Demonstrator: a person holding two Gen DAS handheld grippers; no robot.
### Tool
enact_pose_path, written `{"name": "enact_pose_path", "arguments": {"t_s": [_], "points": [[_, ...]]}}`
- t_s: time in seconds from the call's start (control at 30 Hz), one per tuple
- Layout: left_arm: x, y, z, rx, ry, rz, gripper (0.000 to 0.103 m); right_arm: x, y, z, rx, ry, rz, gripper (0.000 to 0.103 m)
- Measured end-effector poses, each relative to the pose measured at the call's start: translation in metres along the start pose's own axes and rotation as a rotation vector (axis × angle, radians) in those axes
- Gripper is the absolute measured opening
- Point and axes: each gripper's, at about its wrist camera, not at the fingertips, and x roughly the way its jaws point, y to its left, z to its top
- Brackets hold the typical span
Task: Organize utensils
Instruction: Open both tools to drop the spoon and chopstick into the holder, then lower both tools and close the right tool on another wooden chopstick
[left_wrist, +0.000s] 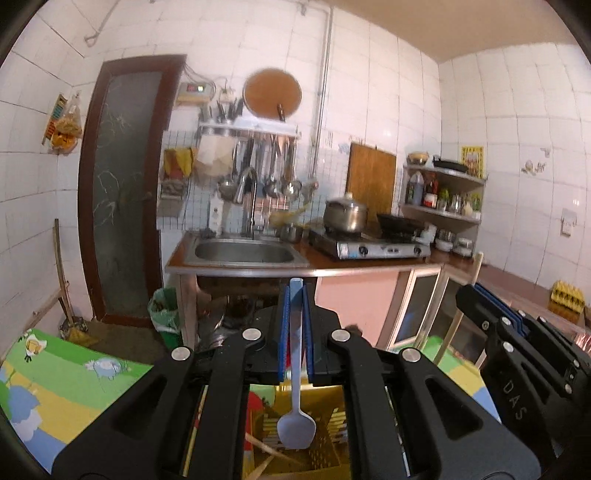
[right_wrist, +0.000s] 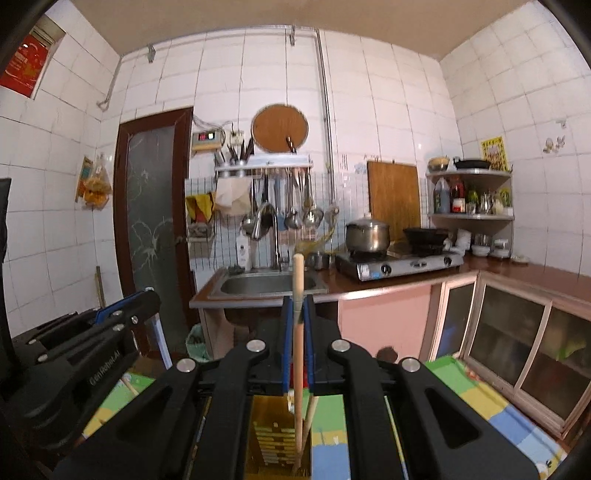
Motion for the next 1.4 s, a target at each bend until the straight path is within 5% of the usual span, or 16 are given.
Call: {"name": "enact_pose_path", "arguments": {"t_s": [0.33, 0.37, 0.43, 0.47, 0.5, 0.63, 0.7, 1.0, 1.4], "points": [[0.023, 0.009, -0.028, 0.025, 0.111, 0.059, 0.010, 0.026, -0.012, -0.035, 0.013, 0.171, -0.014, 0.007], [0.020, 0.012, -0.026, 0.022, 0.124, 0.060, 0.016, 0.027, -0.013, -0.036, 0.011, 0.190, -0.022, 0.007], [0.007, 0.019, -0.020, 0.006, 0.118, 0.074, 0.055, 0.029, -0.016, -0.036, 0.009, 0.222, -0.034, 0.024], [-0.002, 0.023, -0.016, 0.002, 0.099, 0.087, 0.064, 0.027, -0.017, -0.035, 0.016, 0.227, -0.036, 0.058], [-0.013, 0.026, -0.012, 0.003, 0.077, 0.098, 0.074, 0.023, -0.020, -0.033, 0.031, 0.218, -0.039, 0.072], [-0.054, 0.038, 0.004, 0.033, 0.024, 0.137, 0.093, 0.007, -0.023, -0.021, 0.019, 0.217, -0.074, 0.073], [-0.074, 0.046, 0.008, 0.029, 0.015, 0.153, 0.097, -0.005, -0.024, -0.015, 0.012, 0.212, -0.093, 0.083], [-0.116, 0.062, -0.027, 0.069, 0.101, 0.204, 0.098, -0.060, -0.017, -0.037, -0.010, 0.267, -0.127, 0.090], [-0.111, 0.093, -0.127, 0.047, 0.332, 0.235, 0.098, -0.068, -0.018, -0.128, 0.030, 0.465, -0.149, 0.094]]}}
